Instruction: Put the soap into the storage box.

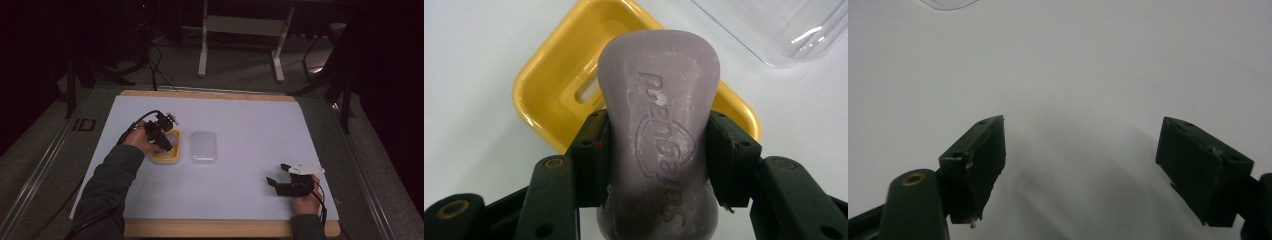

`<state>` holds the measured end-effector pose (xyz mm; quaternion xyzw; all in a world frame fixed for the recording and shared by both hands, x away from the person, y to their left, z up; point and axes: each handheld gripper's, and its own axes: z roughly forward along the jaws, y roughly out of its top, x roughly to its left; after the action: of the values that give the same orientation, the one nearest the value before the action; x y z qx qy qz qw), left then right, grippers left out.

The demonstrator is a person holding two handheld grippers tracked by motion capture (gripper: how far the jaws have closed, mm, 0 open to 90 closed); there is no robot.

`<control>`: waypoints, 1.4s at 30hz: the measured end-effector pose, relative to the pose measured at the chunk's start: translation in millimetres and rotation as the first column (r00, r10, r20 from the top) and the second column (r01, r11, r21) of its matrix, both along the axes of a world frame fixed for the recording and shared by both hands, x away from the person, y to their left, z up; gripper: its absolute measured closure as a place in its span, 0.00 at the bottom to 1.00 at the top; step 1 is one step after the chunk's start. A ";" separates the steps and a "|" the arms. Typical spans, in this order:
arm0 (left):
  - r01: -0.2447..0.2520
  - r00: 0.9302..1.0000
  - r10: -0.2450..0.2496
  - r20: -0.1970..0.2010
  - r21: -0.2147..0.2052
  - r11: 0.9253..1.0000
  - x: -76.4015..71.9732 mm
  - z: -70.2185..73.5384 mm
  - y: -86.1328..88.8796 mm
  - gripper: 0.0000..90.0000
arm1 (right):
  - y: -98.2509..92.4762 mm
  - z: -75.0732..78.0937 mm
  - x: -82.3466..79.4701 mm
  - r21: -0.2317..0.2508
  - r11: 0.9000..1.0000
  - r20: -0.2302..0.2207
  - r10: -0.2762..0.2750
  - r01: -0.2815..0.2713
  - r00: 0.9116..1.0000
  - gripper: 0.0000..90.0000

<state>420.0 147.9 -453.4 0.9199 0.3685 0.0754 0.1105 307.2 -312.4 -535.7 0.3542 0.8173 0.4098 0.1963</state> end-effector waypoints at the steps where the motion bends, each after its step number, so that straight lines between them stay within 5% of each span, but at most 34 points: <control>1: -0.001 1.000 0.001 -0.003 -0.001 1.000 0.4 0.4 0.1 0.55 | 0.1 -0.1 0.0 0.001 1.000 0.001 0.000 0.000 1.000 0.22; 42: -0.147 0.989 0.147 -0.035 -0.011 0.989 14.0 -10.4 2.0 0.55 | 0.7 -0.1 -0.2 -0.005 1.000 0.001 0.001 0.000 1.000 0.22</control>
<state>434.0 149.9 -463.9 0.8907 0.4376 0.0653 0.1044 307.0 -311.7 -535.8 0.3534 0.8184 0.4078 0.1974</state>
